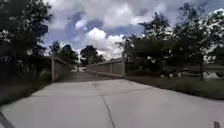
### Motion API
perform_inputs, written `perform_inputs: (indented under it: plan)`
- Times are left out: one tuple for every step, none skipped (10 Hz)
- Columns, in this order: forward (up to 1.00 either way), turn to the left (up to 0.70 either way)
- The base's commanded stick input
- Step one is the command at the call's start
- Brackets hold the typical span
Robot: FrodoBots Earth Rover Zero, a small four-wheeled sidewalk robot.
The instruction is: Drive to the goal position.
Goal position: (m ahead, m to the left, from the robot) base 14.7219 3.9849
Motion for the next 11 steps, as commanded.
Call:
perform_inputs:
  plan:
    - [1.00, 0.27]
    - [1.00, 0.27]
    - [1.00, 0.27]
    - [1.00, 0.27]
    - [1.00, 0.27]
    - [1.00, 0.27]
    - [1.00, 0.27]
    - [1.00, 0.27]
    - [1.00, 0.27]
    - [1.00, 0.27]
    - [1.00, 0.27]
